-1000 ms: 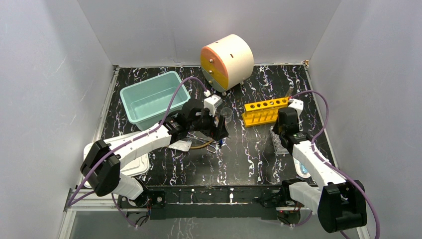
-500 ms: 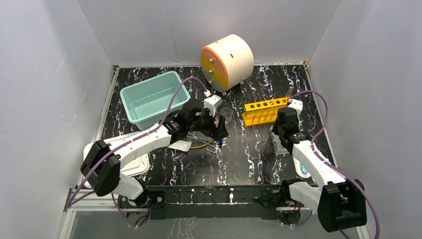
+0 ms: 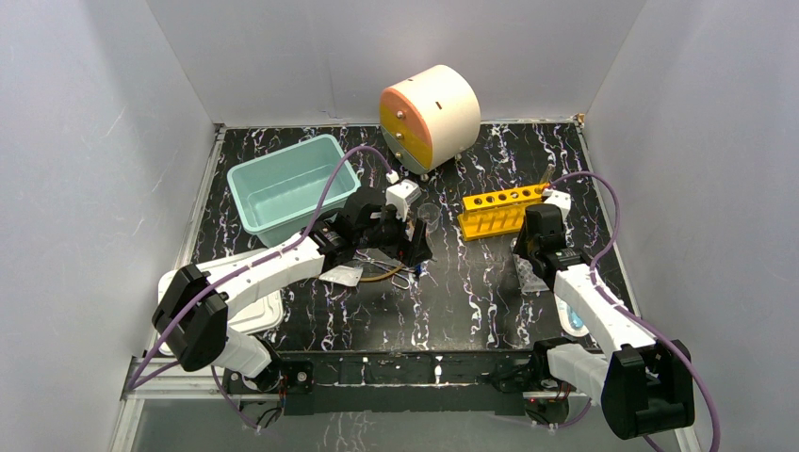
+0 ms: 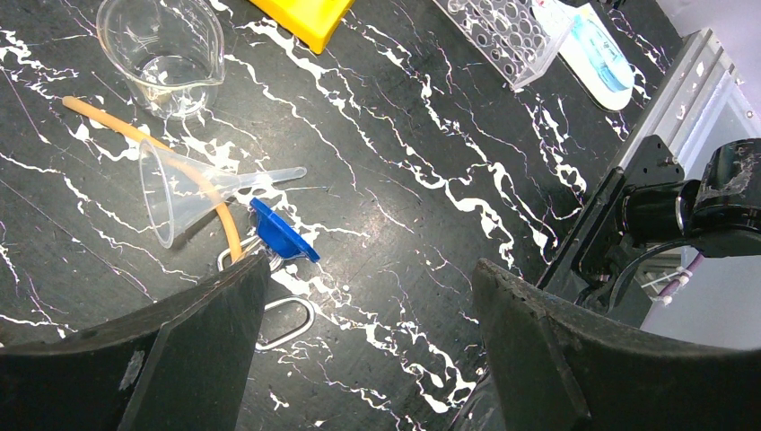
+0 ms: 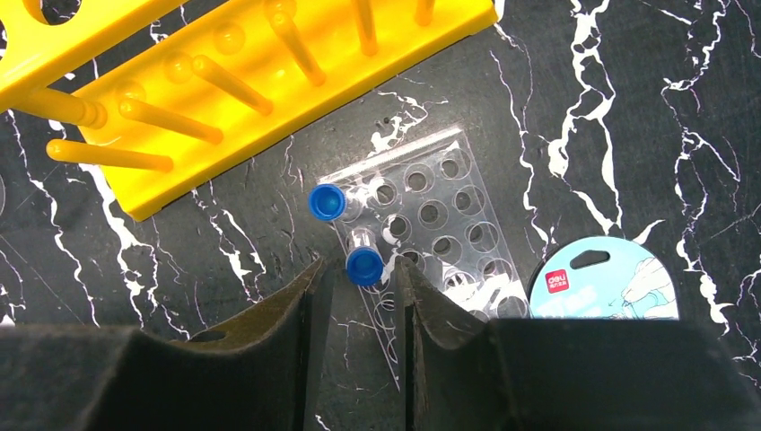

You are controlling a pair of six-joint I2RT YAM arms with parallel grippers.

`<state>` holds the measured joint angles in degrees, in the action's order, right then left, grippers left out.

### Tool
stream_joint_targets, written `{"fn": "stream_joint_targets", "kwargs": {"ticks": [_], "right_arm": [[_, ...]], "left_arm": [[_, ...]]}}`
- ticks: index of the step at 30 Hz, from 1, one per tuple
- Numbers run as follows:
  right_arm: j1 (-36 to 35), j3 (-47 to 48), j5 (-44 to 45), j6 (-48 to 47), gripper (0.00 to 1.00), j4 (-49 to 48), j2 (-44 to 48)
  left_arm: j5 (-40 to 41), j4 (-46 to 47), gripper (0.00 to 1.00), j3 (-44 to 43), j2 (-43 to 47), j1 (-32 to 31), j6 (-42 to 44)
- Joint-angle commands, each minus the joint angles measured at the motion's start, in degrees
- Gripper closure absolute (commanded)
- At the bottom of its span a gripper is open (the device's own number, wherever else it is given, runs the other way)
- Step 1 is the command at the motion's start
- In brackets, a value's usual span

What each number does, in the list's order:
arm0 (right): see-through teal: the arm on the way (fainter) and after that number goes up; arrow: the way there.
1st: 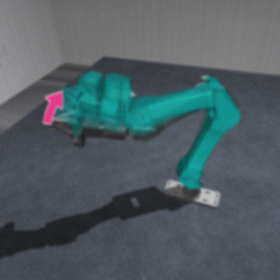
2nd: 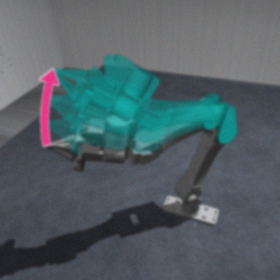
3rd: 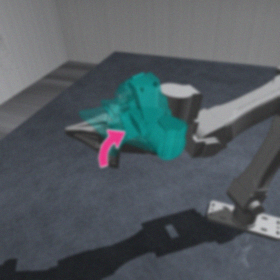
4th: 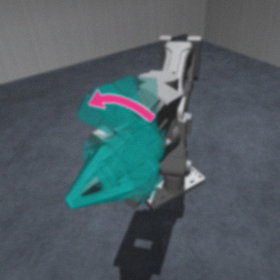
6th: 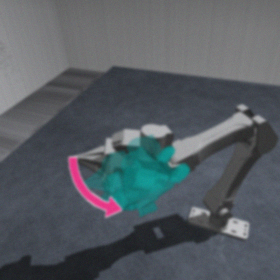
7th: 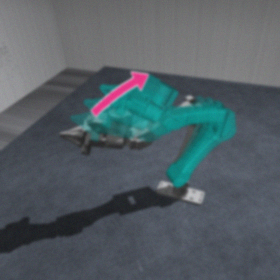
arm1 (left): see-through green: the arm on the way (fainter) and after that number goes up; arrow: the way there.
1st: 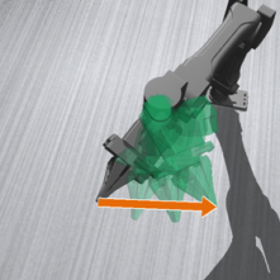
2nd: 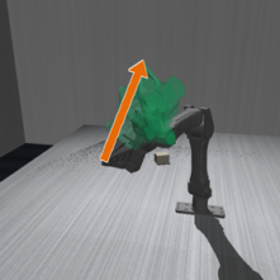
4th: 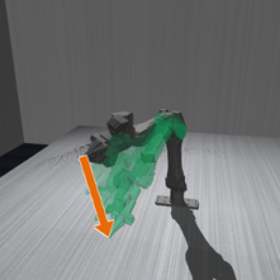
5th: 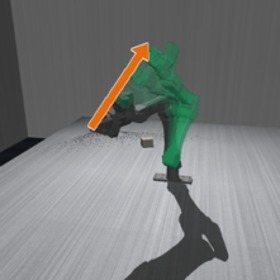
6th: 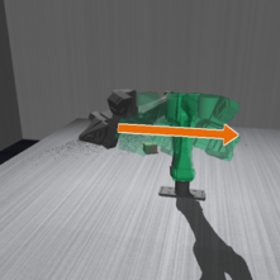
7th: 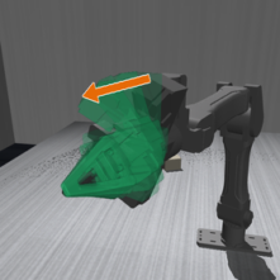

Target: Organize the chemistry lab equipment

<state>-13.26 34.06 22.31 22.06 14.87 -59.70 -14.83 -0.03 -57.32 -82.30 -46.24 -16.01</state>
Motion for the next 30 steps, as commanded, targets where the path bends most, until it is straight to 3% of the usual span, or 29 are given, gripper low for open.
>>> {"fn": "stream_joint_targets", "kwargs": {"ticks": [1, 30], "right_arm": [[-0.2, 2.3, -1.1, -1.5, 0.61, -2.4, 0.0], [-0.2, 4.7, -1.1, -1.7, 0.62, -2.6, -3.0]], "left_arm": [[-1.0, 0.4, 0.18, -0.5, 0.0, 0.1, 0.7], [-0.9, -1.2, 0.18, -0.9, -0.5, 0.1, 1.2]]}}
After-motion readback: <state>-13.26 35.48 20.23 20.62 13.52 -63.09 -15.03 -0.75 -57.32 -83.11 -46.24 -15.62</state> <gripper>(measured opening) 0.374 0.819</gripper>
